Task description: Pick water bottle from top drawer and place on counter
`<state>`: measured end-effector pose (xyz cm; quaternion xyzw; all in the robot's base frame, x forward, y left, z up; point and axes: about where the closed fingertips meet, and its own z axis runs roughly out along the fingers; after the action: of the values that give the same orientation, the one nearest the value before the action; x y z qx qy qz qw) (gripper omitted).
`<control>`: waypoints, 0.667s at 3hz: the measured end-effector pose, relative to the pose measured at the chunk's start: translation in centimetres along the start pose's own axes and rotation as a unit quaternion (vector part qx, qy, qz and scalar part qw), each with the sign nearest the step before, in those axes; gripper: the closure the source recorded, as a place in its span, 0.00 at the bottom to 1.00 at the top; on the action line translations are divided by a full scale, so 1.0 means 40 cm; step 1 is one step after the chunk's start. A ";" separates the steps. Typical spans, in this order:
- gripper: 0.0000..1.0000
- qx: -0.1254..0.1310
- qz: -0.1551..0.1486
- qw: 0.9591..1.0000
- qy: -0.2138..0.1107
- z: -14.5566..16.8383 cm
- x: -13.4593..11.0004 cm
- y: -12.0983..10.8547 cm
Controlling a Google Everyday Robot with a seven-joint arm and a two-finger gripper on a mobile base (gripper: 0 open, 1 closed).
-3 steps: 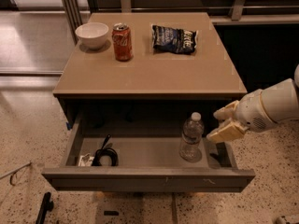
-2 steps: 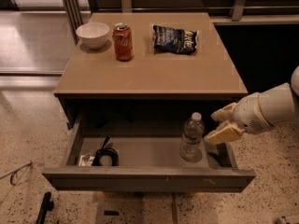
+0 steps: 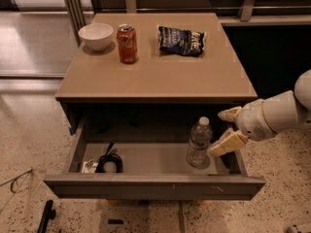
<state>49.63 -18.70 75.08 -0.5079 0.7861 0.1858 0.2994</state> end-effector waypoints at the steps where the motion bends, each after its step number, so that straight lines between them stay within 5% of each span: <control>1: 0.21 -0.005 -0.001 1.000 -0.009 0.023 -0.001 -0.003; 2: 0.21 -0.010 0.000 1.000 -0.020 0.043 -0.006 -0.001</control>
Offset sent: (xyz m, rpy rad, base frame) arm 0.0087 0.0151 -0.0156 0.0678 -0.0088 0.0136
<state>50.21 -17.55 73.95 -0.5072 0.7779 0.2033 0.3102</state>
